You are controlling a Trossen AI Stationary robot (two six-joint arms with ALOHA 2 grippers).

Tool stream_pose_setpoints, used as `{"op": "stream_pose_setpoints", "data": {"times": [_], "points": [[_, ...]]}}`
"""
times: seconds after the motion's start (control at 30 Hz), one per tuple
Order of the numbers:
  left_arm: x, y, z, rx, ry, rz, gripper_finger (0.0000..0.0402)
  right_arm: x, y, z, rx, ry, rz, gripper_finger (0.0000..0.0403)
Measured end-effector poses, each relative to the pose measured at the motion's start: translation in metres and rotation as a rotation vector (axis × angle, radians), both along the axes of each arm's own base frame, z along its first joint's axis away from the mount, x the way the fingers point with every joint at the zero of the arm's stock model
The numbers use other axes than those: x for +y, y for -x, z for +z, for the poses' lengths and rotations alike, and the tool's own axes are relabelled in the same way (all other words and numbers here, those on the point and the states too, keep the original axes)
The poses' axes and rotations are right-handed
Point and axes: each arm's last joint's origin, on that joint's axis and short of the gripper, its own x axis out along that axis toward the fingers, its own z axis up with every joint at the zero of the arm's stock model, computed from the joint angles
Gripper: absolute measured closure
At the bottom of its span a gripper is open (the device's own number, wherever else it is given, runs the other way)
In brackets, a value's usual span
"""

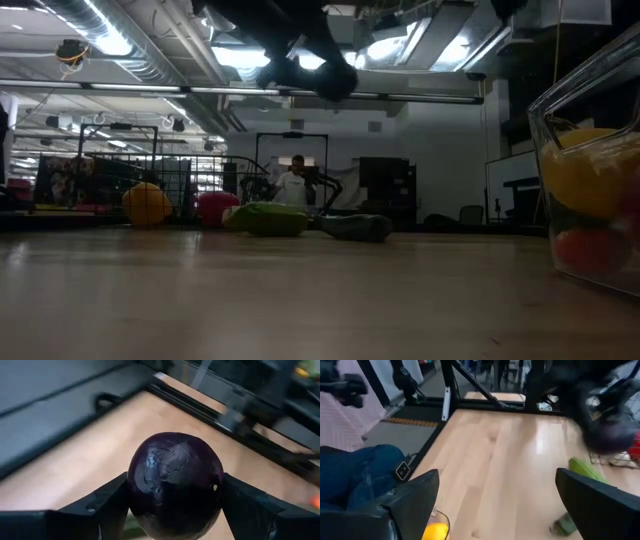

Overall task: Sort produce into baskets
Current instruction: Put the onion into the mesh basket

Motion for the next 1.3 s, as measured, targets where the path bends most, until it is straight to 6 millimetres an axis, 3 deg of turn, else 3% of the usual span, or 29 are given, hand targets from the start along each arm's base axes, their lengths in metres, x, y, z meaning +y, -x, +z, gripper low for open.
{"op": "stream_pose_setpoints", "data": {"times": [0.17,0.37,0.6,0.83,1.3], "points": [[0.024,0.019,0.013,0.012,-0.015,0.101,0.0130,-0.006,0.021,-0.039,-0.064,-0.067,-0.048,0.0006],[0.054,0.041,0.010,0.117,0.006,0.207,0.0130,-0.008,0.037,-0.081,-0.062,-0.149,-0.088,0.0006],[0.086,0.067,-0.003,0.283,0.060,0.326,0.0130,-0.008,0.051,-0.108,-0.185,-0.174,-0.106,0.0006],[0.108,0.085,-0.007,0.340,0.091,0.415,0.0130,-0.008,0.058,-0.129,-0.260,-0.167,-0.139,0.0006],[0.127,0.104,-0.011,0.408,0.130,0.494,0.0130,-0.011,0.058,-0.173,-0.230,-0.172,-0.244,0.0006]]}}
